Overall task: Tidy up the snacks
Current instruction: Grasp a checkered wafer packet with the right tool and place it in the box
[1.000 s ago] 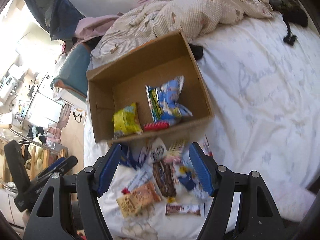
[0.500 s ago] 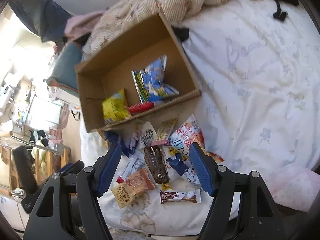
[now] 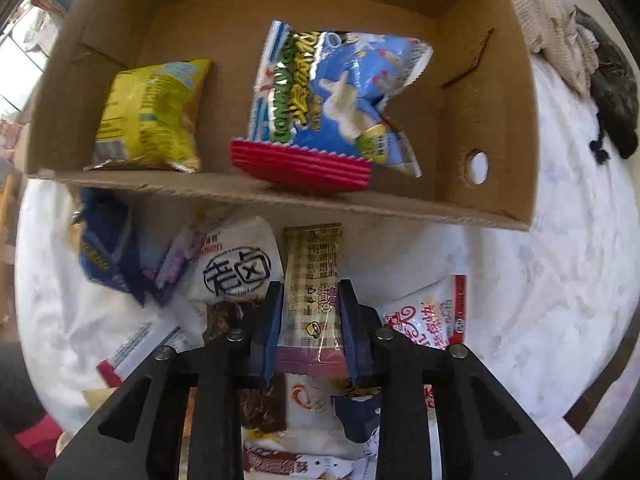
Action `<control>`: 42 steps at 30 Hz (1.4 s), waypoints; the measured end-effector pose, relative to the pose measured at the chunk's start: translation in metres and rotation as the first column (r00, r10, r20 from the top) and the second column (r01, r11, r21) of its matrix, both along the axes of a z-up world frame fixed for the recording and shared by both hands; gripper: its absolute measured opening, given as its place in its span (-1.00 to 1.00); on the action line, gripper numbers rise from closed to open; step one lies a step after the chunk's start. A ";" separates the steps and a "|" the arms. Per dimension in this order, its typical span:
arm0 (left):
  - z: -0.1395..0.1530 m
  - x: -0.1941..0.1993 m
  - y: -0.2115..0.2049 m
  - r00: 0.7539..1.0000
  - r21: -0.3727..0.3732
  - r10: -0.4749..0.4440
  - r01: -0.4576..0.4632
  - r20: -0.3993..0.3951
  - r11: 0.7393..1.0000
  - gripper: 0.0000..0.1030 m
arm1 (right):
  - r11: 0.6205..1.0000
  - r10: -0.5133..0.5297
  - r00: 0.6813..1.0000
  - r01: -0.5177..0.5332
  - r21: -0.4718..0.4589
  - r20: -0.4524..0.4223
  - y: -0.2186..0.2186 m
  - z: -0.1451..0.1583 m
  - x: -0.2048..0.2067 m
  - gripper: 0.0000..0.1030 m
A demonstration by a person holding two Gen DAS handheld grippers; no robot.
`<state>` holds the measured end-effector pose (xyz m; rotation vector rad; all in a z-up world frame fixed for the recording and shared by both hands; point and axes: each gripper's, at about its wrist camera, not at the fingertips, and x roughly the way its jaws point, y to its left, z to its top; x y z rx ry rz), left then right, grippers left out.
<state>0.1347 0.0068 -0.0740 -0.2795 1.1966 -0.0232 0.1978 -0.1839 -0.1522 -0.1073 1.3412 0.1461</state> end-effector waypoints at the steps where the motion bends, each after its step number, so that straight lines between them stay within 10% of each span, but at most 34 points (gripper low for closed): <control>1: 0.001 0.000 0.001 1.000 -0.009 0.003 -0.003 0.000 1.000 0.76 | 1.000 -0.001 1.000 0.001 0.024 0.007 -0.003 0.005 -0.003 -0.47; 10: 0.007 0.003 -0.001 1.000 -0.060 0.029 -0.029 0.005 0.998 0.76 | 0.911 -0.059 0.993 0.012 0.412 0.102 -0.066 0.072 -0.047 -0.47; 17: 0.001 0.006 0.002 0.999 -0.032 0.051 -0.051 0.002 0.998 0.76 | 0.905 -0.160 0.930 0.005 0.425 0.331 -0.061 0.125 -0.012 -0.46; 20: -0.003 0.005 0.006 0.998 -0.016 0.061 -0.061 -0.003 0.998 0.76 | 0.893 -0.290 0.866 0.092 0.440 0.407 -0.065 0.130 0.010 0.22; 21: -0.004 0.005 0.007 0.998 -0.006 0.064 -0.064 -0.001 0.998 0.76 | 0.890 -0.311 0.865 0.120 0.440 0.394 -0.069 0.128 0.014 0.86; 22: -0.004 0.004 0.008 0.998 0.002 0.066 -0.066 0.000 0.998 0.76 | 0.885 -0.335 0.867 0.153 0.440 0.370 -0.072 0.126 0.018 0.90; 27: -0.008 0.006 0.012 0.997 -0.010 0.072 -0.072 -0.016 0.997 0.76 | 0.826 -0.364 0.895 0.183 0.533 0.257 -0.093 0.119 0.004 0.89; 42: 0.007 -0.002 -0.026 0.995 0.089 -0.092 0.088 0.044 0.992 0.76 | 0.839 -0.306 0.941 0.194 0.509 0.146 -0.118 0.103 -0.070 0.89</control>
